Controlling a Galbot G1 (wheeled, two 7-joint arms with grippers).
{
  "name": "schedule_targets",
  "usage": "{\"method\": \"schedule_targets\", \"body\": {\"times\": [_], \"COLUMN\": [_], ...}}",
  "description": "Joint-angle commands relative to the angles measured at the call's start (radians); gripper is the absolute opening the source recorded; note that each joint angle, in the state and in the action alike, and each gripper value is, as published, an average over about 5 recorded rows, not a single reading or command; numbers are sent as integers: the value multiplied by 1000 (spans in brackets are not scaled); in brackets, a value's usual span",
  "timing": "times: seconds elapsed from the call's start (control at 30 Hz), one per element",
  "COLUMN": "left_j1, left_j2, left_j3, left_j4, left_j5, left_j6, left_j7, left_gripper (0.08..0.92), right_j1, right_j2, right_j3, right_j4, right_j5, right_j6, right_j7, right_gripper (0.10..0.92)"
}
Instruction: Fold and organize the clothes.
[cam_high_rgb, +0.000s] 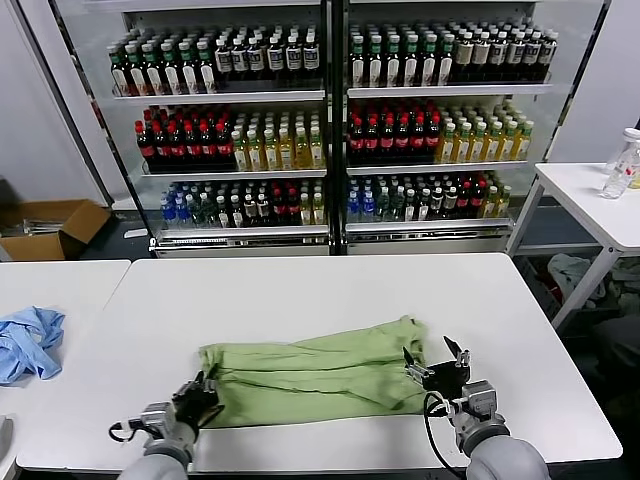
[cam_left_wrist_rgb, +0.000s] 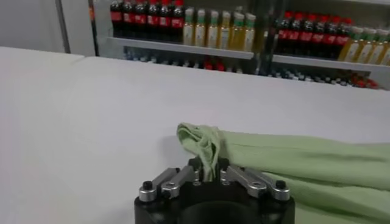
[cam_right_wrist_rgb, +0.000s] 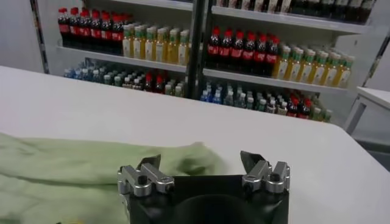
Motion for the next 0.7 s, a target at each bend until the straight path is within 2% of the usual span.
{"method": "schedule_targets", "body": {"times": [0.03, 0.17, 0.3, 0.47, 0.57, 0.7], "left_j1": [-6, -24, -33, -9, -3, -9], "left_j2": [213, 314, 341, 267, 180, 75], "left_j3": [-217, -326, -430, -429, -354, -235], "left_j4": [83, 118, 60, -144, -254, -307], "left_j5": [-158, -235, -436, -733, -882, -1002], "left_j6": [-17, -18, 8, 41, 59, 66], "left_j7": [70, 87, 94, 96, 79, 65], "left_gripper": [179, 114, 112, 112, 112, 112], "right_j1": [-4, -14, -14, -29, -36, -42], "right_j2": [-2, 0, 4, 7, 9, 5], "right_j3": [5, 7, 5, 7, 9, 14], "right_j4": [4, 2, 8, 14, 15, 15], "right_j5": [8, 10, 9, 6, 4, 4], "right_j6": [6, 16, 16, 17, 17, 17], "right_j7": [1, 0, 1, -1, 0, -1], "right_gripper": [823, 823, 823, 823, 823, 823]}}
